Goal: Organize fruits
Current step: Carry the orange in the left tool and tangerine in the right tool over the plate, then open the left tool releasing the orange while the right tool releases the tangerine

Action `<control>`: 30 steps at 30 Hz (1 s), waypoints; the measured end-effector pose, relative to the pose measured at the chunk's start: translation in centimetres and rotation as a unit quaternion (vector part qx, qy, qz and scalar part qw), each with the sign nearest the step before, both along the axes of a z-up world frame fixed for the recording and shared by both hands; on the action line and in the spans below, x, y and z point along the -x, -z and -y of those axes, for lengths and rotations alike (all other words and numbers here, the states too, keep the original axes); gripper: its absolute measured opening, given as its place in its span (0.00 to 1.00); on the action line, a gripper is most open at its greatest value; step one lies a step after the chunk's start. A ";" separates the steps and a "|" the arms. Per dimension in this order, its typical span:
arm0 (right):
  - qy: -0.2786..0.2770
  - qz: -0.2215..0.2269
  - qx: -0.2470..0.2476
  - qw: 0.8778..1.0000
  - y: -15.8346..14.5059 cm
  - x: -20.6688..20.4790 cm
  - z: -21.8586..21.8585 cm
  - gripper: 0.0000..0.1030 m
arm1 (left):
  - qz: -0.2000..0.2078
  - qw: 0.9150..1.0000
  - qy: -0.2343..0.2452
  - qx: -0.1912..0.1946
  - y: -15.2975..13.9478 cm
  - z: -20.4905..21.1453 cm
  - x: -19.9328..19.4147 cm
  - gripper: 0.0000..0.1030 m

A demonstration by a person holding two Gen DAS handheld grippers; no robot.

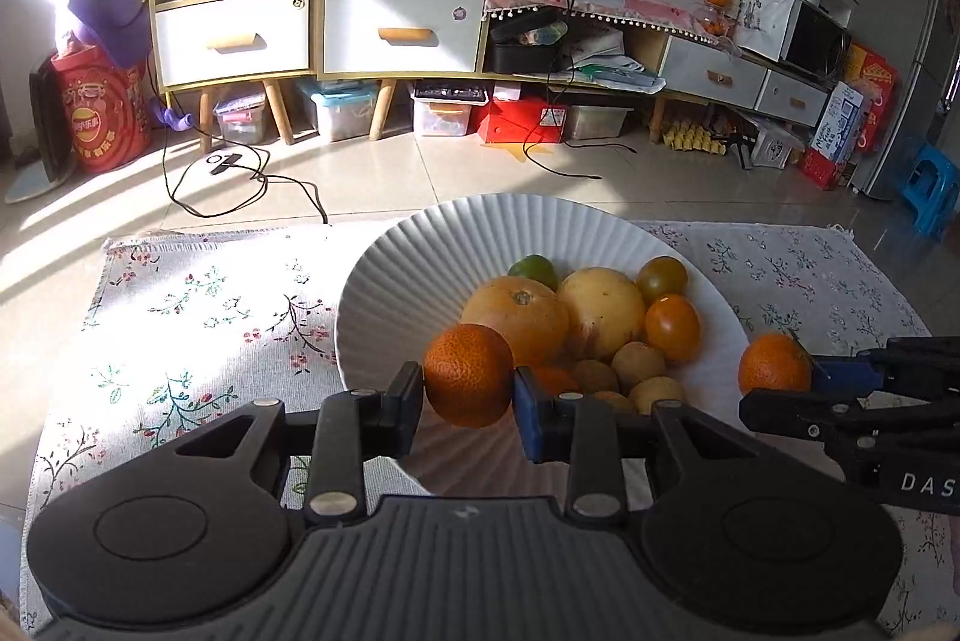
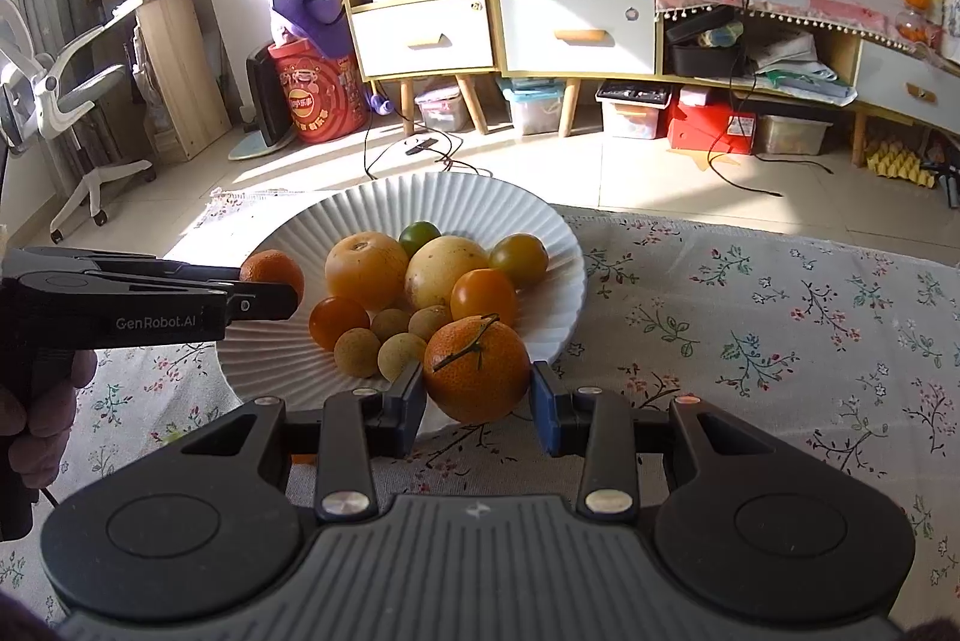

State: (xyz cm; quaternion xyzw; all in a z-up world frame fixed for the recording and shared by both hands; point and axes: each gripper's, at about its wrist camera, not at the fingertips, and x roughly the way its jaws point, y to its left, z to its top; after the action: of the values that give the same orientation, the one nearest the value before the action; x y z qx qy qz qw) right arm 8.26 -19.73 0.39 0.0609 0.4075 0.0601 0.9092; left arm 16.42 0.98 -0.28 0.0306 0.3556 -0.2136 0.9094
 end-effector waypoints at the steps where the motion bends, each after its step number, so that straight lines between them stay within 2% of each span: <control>1: -0.001 -0.001 0.002 1.000 0.1 -0.1 0.0 0.33 | 0.000 1.000 -0.002 -0.001 0.0 0.0 -0.3 0.17; 21: -0.021 0.011 0.026 0.999 0.6 -1.4 -0.8 0.35 | 0.002 1.000 -0.006 0.003 0.3 0.5 -1.9 0.22; 24: -0.025 0.013 0.025 0.999 0.3 -1.3 -0.8 0.40 | 0.009 1.000 -0.006 -0.005 0.1 0.6 -1.8 0.28; 27: -0.025 0.016 0.026 0.999 0.0 -1.0 -0.8 0.48 | 0.013 1.000 -0.006 -0.009 -0.2 0.5 -1.5 0.39; 30: -0.024 0.017 0.023 0.999 -0.3 -0.8 -0.7 0.53 | 0.015 1.000 -0.007 -0.010 -0.4 0.3 -1.1 0.47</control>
State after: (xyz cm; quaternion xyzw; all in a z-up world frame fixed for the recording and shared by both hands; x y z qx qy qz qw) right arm 9.03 -19.05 0.67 0.0294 0.3944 0.0731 0.9155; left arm 17.56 0.69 0.09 0.0403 0.3439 -0.2031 0.9159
